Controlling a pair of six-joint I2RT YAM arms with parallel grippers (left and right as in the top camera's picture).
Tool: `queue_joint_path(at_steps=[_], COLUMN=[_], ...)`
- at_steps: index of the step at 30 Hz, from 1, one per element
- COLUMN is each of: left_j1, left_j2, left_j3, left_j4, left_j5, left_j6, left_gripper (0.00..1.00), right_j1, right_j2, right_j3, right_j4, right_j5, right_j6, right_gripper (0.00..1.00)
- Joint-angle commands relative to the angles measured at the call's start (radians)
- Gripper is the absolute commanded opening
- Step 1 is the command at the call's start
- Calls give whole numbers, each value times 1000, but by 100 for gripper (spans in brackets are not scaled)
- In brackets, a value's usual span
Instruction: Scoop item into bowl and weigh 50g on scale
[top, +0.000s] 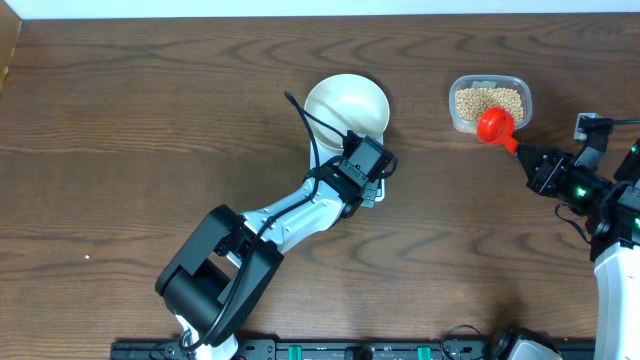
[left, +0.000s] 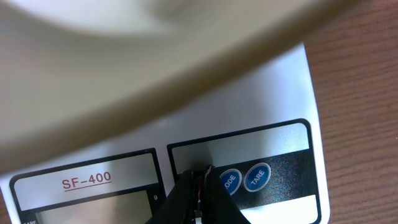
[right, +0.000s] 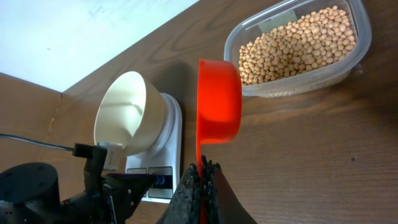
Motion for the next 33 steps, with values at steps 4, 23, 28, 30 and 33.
queue_joint_path(at_steps=[4, 23, 28, 30, 33], left_j1=[2, 2, 2, 0, -4], left_j2=[65, 65, 65, 65, 65], left_j3=[-17, -23, -23, -23, -23], left_j4=[-32, -54, -26, -13, -11], left_j5=[-43, -100, -99, -90, -83], left_j6=[-27, -55, -55, -54, -54], left_gripper=[8, 7, 8, 7, 7], right_j1=[-5, -5, -5, -5, -5], right_j2=[3, 3, 3, 3, 3], right_j3=[6, 6, 6, 6, 6], right_j4=[-2, -2, -2, -2, -2], right_j5=[0, 0, 0, 0, 0], right_j6=[-22, -22, -22, -22, -22], right_gripper=[1, 1, 1, 1, 1])
